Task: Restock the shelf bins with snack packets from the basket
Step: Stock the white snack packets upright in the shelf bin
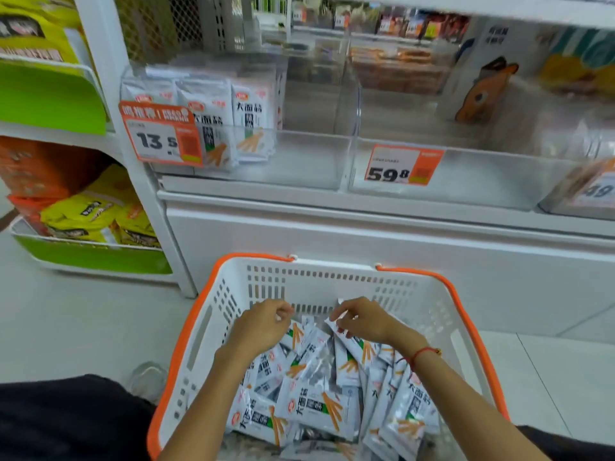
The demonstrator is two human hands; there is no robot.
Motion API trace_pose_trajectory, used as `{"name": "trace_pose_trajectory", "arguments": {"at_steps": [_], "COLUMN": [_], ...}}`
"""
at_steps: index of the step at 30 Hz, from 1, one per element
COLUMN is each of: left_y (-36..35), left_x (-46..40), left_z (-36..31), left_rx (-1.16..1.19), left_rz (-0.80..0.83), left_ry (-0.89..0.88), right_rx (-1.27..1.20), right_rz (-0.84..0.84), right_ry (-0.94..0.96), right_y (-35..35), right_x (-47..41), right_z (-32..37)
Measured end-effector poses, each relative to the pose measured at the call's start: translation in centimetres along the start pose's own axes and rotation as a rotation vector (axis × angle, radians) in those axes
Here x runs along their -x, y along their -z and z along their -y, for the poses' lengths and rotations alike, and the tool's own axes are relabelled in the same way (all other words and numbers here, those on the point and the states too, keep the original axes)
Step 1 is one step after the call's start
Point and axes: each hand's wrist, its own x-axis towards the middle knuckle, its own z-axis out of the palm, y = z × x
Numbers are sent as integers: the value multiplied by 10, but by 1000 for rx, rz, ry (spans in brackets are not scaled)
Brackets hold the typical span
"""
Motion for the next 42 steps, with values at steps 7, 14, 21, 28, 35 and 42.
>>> {"name": "trace_pose_trajectory", "arguments": {"at_steps": [7, 14, 21, 28, 35, 42], "left_y": [-79, -102, -97, -67, -47, -45], "left_x": [5, 12, 2, -5, -3, -5], "left_z": [33, 42, 47, 47, 39, 36], "left_rx": [-145, -267, 41, 342, 568, 919], "left_rz": [330, 404, 255, 183, 170, 218], "left_ry": [207, 225, 240, 214, 277, 387], "right_rx": [308, 435, 261, -256, -741, -754], "right_rz": [-146, -214, -274, -243, -236, 122], "right_ry": [-242, -280, -397, -362, -53, -54], "right_y": [-74, -91, -71, -59, -18, -24], "right_x": [-10, -8, -11, -12, 0, -2], "right_z": [-61, -79, -82, -81, -46, -27]}}
